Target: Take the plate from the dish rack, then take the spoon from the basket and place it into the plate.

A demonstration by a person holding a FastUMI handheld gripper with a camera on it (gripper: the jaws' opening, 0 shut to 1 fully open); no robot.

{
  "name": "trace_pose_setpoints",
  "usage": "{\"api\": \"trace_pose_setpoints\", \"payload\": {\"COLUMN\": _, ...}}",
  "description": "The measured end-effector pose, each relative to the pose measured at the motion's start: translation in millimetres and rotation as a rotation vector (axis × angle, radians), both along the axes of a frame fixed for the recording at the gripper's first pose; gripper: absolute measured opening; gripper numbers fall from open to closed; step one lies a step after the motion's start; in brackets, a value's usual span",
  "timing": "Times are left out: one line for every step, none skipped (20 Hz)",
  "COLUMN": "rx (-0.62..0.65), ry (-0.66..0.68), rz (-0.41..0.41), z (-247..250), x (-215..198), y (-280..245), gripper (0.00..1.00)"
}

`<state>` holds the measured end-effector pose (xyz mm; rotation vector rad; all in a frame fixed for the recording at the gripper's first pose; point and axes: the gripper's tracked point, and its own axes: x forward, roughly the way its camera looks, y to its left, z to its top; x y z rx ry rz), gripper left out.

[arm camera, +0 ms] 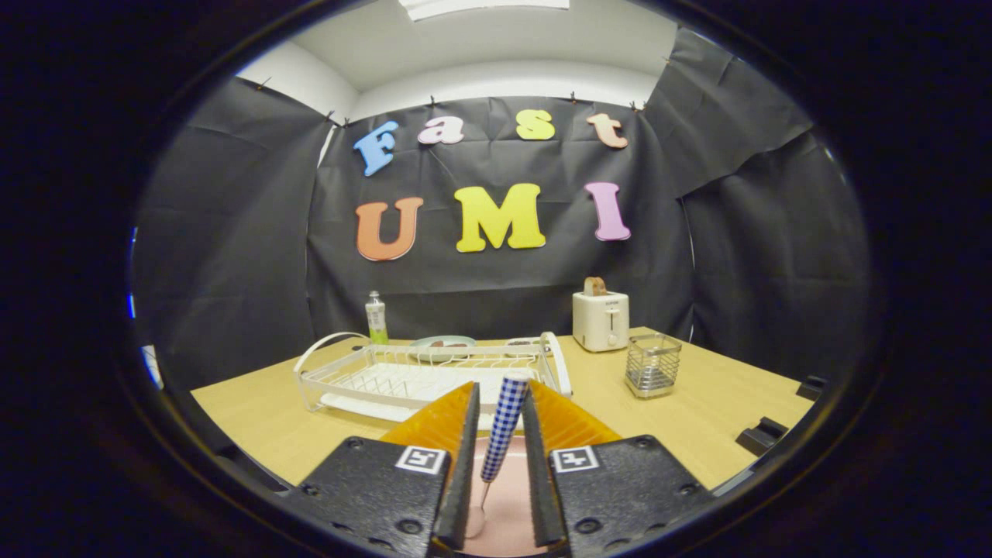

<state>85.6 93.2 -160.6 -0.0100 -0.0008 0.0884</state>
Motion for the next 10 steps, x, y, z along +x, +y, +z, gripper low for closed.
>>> {"api": "trace_pose_setpoints", "payload": {"rx": -0.015, "ry": -0.009, "rz": -0.014, "z": 7, "x": -2, "y": -8, "gripper": 0.5}}
{"api": "trace_pose_setpoints", "payload": {"rx": -0.028, "ry": -0.014, "rz": -0.024, "z": 11, "x": -4, "y": -13, "gripper": 0.62}}
{"api": "trace_pose_setpoints", "payload": {"rx": -0.033, "ry": -0.021, "rz": -0.031, "z": 18, "x": -7, "y": -17, "gripper": 0.75}}
{"api": "trace_pose_setpoints", "payload": {"rx": -0.027, "ry": -0.023, "rz": -0.04, "z": 24, "x": -11, "y": -22, "gripper": 0.88}}
{"api": "trace_pose_setpoints", "payload": {"rx": -0.02, "ry": -0.022, "rz": -0.036, "z": 31, "x": -17, "y": -24, "gripper": 1.0}}
{"api": "trace_pose_setpoints", "payload": {"rx": -0.017, "ry": -0.014, "rz": -0.035, "z": 36, "x": -21, "y": -26, "gripper": 1.0}}
{"api": "trace_pose_setpoints", "payload": {"rx": -0.018, "ry": 0.001, "rz": -0.043, "z": 40, "x": -26, "y": -32, "gripper": 1.0}}
{"api": "trace_pose_setpoints", "payload": {"rx": -0.017, "ry": 0.007, "rz": -0.034, "z": 48, "x": -32, "y": -34, "gripper": 1.0}}
{"api": "trace_pose_setpoints", "payload": {"rx": -0.014, "ry": 0.008, "rz": -0.026, "z": 57, "x": -39, "y": -33, "gripper": 1.0}}
{"api": "trace_pose_setpoints", "payload": {"rx": -0.013, "ry": 0.002, "rz": -0.025, "z": 67, "x": -47, "y": -36, "gripper": 1.0}}
